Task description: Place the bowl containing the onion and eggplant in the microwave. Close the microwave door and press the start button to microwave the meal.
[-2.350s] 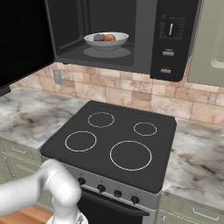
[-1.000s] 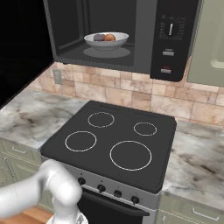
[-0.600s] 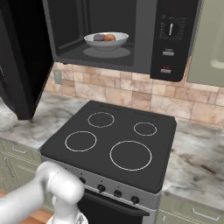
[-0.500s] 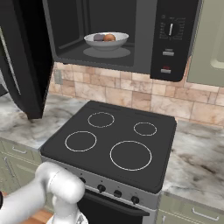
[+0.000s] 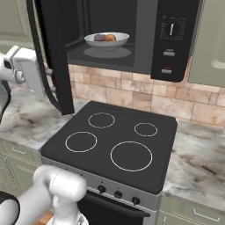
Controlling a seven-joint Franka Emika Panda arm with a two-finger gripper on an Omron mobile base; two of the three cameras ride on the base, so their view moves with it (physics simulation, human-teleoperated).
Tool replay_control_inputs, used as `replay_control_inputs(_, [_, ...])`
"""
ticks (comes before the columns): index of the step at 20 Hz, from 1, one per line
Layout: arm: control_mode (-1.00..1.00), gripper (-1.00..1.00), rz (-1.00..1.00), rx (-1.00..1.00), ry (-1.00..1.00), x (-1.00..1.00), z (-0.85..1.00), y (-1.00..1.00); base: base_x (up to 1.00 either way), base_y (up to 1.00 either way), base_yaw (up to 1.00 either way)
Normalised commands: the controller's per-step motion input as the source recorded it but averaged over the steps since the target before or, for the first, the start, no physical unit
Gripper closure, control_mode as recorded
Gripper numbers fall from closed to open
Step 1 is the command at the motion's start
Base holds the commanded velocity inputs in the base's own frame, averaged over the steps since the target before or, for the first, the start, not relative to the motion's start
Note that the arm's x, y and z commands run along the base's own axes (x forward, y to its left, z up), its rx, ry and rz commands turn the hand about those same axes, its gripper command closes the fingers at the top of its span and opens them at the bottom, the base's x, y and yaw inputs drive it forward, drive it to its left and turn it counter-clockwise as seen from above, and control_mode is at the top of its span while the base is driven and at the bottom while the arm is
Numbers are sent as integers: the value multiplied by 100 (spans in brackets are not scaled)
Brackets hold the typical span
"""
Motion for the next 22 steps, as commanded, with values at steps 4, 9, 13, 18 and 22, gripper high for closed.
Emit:
replay_control_inputs(4, [-100,-100,32,0,6,61,0,-35,0,0,0])
replay_control_inputs(9, [-100,-100,40,0,10,77,0,-38,0,0,0])
replay_control_inputs(13, [-100,-100,49,0,12,89,-3,-45,0,0,0])
replay_control_inputs(18, [-100,-100,52,0,13,91,-5,-40,0,0,0])
replay_control_inputs(22, [-100,-100,48,0,15,86,-4,-26,0,0,0])
